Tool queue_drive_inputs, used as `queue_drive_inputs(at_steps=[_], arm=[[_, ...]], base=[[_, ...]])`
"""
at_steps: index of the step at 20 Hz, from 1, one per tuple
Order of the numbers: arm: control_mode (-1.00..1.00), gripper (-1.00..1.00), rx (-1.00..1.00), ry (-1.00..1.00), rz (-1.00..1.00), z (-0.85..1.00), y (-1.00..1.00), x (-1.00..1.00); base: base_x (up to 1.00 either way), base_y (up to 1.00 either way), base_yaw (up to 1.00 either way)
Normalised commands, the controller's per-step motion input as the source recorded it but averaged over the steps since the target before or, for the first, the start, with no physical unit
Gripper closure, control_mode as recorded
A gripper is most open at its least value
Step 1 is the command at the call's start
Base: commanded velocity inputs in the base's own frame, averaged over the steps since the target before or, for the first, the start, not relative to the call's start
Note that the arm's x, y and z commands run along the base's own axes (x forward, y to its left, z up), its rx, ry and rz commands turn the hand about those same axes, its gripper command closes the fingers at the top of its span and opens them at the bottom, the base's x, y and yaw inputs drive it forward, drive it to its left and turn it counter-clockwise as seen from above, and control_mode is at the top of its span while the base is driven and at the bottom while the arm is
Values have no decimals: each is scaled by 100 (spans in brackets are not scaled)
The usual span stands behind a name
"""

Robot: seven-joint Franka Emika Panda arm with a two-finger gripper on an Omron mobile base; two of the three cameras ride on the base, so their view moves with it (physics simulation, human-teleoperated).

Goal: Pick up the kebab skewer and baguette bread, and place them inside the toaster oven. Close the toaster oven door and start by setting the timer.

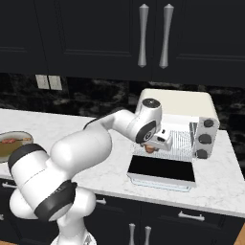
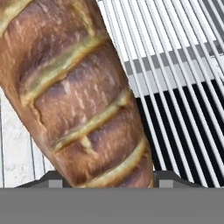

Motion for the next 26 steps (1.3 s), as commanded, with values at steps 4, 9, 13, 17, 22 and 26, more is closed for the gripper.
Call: queue_drive_inputs(at_steps=[4,9,13,17,22,26], arm=[[-100,100,3,0,0,-16,-3,0],[-100,100,1,0,0,-14,-4,8],[-100,100,0,0,0,-21,-10,0],[-100,100,0,0,0,-19,-21,0],[-100,100,0,0,0,-23,-10,0],[-100,100,0,0,0,-27,-8,0]], base=[[0,0,0],[0,0,0],[0,0,0],[0,0,0],[0,0,0],[0,0,0]])
